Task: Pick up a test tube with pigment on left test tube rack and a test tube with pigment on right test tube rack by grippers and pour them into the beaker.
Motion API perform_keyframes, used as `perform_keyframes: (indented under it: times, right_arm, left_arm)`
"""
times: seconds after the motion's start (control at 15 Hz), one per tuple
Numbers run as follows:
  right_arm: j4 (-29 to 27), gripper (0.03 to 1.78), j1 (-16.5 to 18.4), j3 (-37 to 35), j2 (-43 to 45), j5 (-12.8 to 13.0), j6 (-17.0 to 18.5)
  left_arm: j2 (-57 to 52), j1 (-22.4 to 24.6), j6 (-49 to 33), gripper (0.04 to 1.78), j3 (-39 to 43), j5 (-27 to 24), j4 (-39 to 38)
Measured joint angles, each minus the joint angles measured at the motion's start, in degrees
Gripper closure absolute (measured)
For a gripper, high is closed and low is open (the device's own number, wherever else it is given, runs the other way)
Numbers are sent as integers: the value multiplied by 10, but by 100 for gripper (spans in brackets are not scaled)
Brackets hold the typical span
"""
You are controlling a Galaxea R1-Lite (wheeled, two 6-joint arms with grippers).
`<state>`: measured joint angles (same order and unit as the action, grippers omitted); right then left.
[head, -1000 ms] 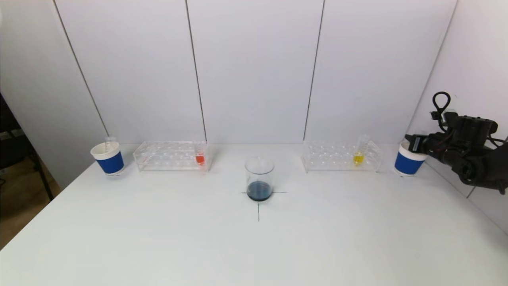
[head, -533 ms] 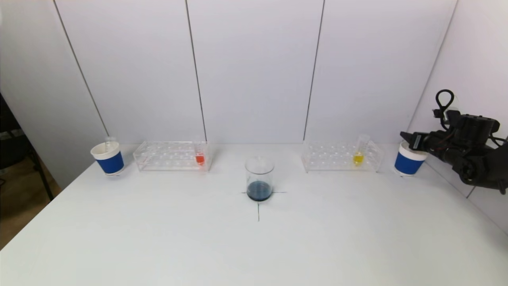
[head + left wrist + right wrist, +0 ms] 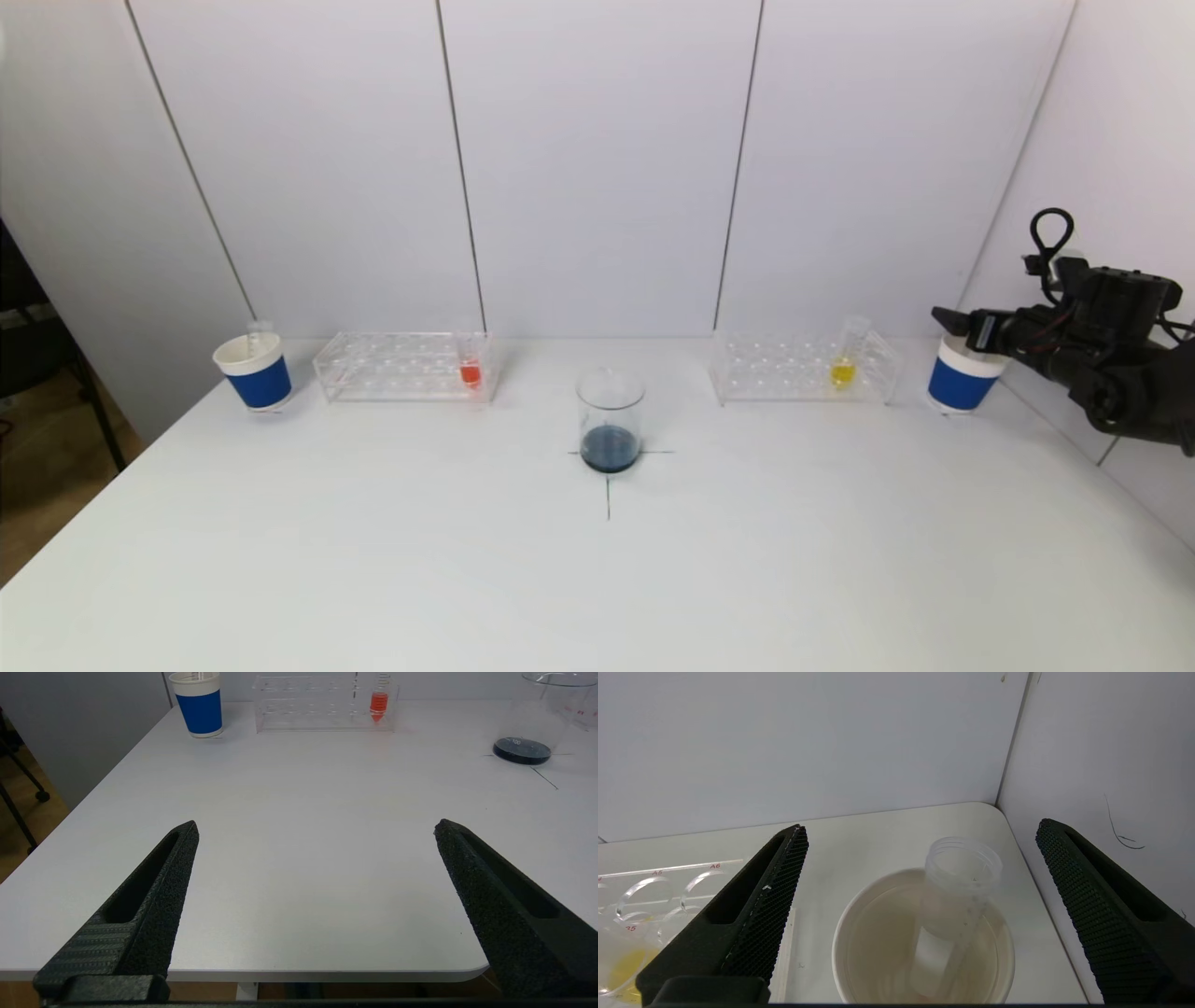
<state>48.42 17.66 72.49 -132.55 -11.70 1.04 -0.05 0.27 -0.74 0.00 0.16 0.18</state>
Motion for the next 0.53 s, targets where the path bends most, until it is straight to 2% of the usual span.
perform_keyframes:
  times: [0.27,0.53]
  right_arm:
    - [-1,4,-3,-23,33,0,-7]
    - [2,4,-19,-91,105,0,-12]
  left_arm:
    - [0,0,0,6,0,0,0]
    - [0,0,0,6,0,0,0]
